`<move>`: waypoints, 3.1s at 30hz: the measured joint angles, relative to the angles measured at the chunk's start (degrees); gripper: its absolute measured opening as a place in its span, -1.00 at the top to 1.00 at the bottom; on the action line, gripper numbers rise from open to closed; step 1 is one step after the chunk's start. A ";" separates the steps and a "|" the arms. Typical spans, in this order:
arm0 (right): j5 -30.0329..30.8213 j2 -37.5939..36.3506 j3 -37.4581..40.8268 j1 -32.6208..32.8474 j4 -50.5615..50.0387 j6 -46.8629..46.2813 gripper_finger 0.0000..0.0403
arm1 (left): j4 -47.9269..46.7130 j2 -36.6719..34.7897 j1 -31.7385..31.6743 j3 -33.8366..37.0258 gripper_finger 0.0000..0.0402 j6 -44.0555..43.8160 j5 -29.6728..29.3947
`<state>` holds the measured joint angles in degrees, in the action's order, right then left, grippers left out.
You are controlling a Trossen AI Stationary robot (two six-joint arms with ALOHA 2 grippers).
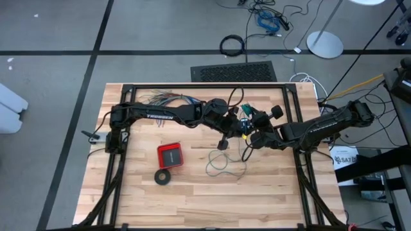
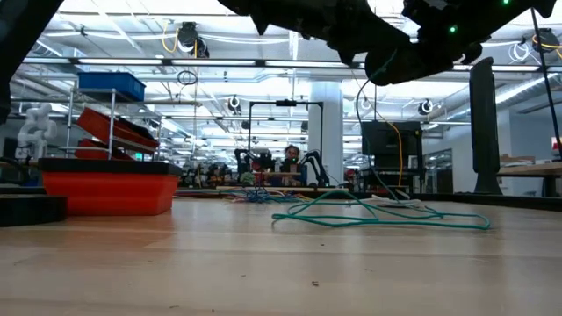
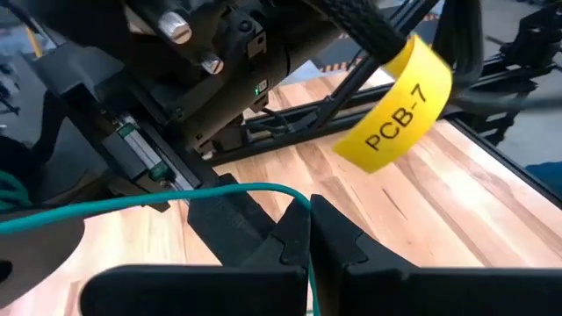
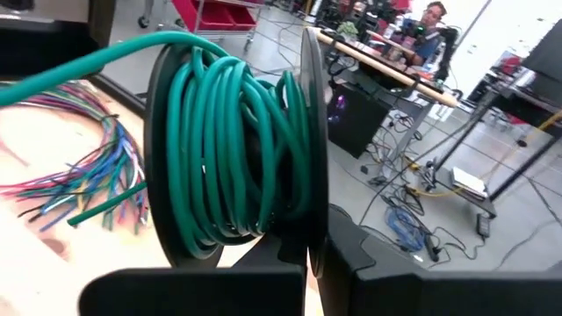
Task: Coil cords
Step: Coil the green wire onto the spool
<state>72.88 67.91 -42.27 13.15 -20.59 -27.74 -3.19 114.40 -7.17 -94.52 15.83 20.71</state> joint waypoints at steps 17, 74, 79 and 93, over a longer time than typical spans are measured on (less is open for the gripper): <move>-6.71 -0.28 0.06 -0.17 5.90 4.14 1.00 | -2.83 -1.51 2.26 -0.09 1.00 3.95 -9.42; -17.81 -4.91 0.06 1.33 16.08 11.51 1.00 | -12.68 -7.67 8.69 -0.09 1.00 14.58 -36.85; -17.79 -4.91 0.06 1.25 17.32 12.66 1.00 | -11.66 -7.55 9.60 -0.04 1.00 14.61 -37.31; -20.52 0.24 0.06 -0.22 24.92 15.79 1.00 | -8.62 -7.33 10.68 -0.04 1.00 14.67 -37.17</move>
<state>52.35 68.15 -42.22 12.93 4.33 -11.95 -11.81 107.07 3.51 -94.56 30.50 -16.46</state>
